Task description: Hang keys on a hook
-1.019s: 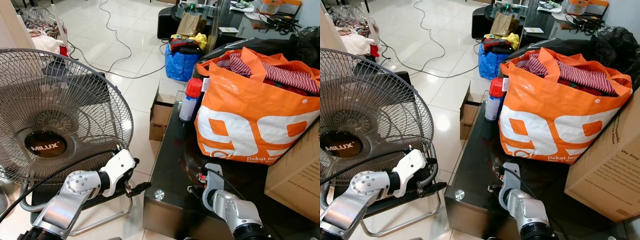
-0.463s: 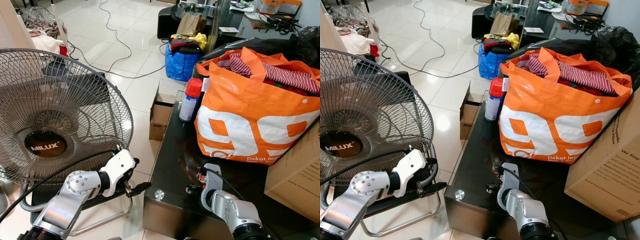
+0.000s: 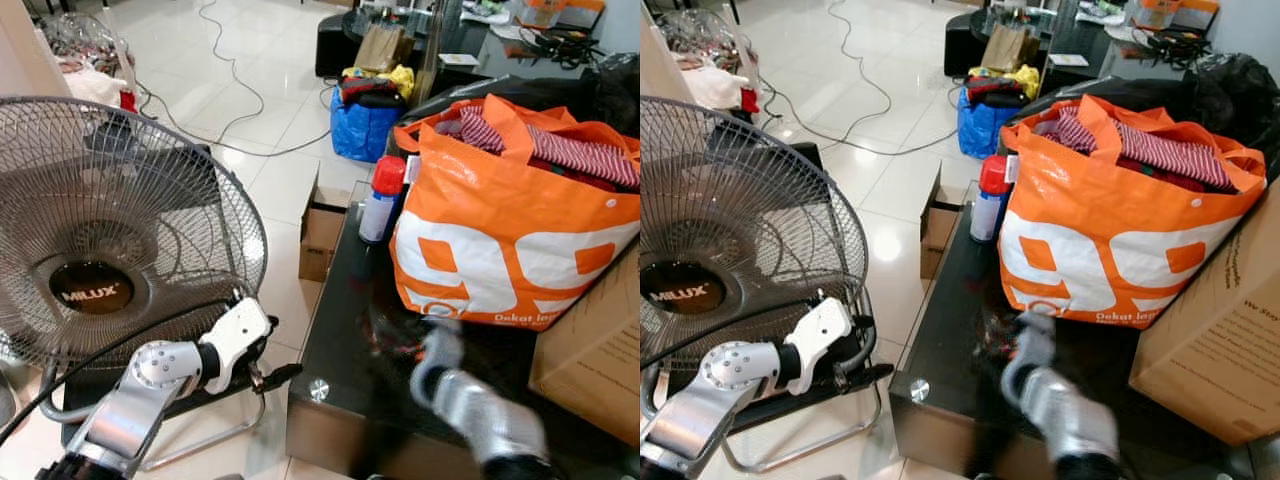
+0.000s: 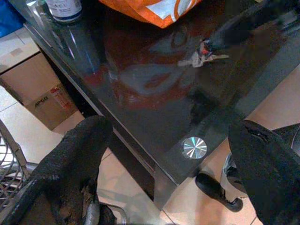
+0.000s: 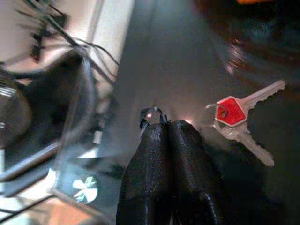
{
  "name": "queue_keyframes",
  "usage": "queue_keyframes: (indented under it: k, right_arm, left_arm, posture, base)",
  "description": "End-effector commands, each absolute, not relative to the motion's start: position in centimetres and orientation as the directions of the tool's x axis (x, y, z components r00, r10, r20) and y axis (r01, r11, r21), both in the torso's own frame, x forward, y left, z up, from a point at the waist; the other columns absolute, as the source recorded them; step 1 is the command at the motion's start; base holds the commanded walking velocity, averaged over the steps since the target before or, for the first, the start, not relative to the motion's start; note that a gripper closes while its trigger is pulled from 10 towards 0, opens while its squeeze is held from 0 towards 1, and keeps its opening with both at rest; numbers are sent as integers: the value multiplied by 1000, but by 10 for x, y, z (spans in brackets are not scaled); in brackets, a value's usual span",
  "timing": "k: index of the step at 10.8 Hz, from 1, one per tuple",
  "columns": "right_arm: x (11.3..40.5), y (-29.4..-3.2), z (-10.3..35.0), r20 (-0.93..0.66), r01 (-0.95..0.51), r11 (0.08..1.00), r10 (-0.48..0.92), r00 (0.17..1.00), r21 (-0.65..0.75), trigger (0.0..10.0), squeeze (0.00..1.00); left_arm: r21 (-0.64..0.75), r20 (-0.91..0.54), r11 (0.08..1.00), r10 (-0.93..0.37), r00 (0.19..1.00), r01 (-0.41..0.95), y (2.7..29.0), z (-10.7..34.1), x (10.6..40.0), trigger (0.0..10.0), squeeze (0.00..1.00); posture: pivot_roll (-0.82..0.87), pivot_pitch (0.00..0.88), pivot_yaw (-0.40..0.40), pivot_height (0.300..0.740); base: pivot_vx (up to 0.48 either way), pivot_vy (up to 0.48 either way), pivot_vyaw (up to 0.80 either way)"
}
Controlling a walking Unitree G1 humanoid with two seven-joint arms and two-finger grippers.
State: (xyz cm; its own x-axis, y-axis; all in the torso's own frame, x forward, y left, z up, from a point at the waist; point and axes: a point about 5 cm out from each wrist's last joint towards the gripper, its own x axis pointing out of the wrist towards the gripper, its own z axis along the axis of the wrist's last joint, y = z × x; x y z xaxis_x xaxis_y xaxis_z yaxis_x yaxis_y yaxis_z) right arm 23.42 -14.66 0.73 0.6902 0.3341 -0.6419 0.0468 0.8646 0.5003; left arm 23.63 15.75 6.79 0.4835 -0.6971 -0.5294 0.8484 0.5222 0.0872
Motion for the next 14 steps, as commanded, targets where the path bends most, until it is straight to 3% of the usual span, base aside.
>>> queue_keyframes:
  k: [1, 5, 7, 9, 11, 12, 13, 14]
  right_arm:
    - [228, -157, 20, -598, 58, 831, 347, 722, 553, 0, 0]
    - [223, -164, 61, -440, 89, 732, 304, 845, 676, 0, 0]
    - [224, -159, 93, -249, -11, 657, 301, 921, 753, 0, 0]
    - [219, -162, 119, -147, -82, 719, 250, 957, 690, 0, 0]
    - [216, -167, 134, -133, -105, 858, 196, 972, 502, 0, 0]
    - [222, -167, 143, -128, -90, 944, 137, 982, 317, 0, 0]
    - [227, -165, 143, -124, -72, 960, 109, 986, 272, 3216, 0]
    - [230, -163, 141, -122, -42, 971, 72, 990, 235, 10000, 0]
  left_arm:
    - [98, -527, 527, -692, 493, 844, 158, 68, 236, 10000, 0]
    - [105, -481, 583, -679, 554, 806, 161, 72, 237, 10000, 0]
    - [100, -405, 660, -656, 637, 744, 164, 82, 239, 10000, 0]
    - [173, -263, 799, -526, 809, 576, 174, 101, 249, 10000, 0]
    - [201, -177, 857, -445, 878, 475, 175, 118, 252, 10000, 0]
    - [215, -115, 889, -388, 914, 404, 173, 129, 254, 10000, 0]
    - [222, -96, 894, -378, 921, 390, 172, 132, 256, 10000, 0]
    - [224, -84, 904, -354, 932, 363, 171, 132, 259, 10000, 0]
  posture:
    - [-79, 0, -78, 740]
    - [-74, 0, -68, 740]
    - [-69, 0, -63, 740]
    - [-63, 0, -61, 740]
    - [-61, 0, -58, 740]
    - [-60, 0, -63, 740]
    - [-59, 0, -64, 740]
    - [-46, 0, -67, 740]
  base:
    - [0, 0, 0]
    - [0, 0, 0]
    - [0, 0, 0]
    - [0, 0, 0]
    - [0, 0, 0]
    - [0, 0, 0]
    - [0, 0, 0]
    - [0, 0, 0]
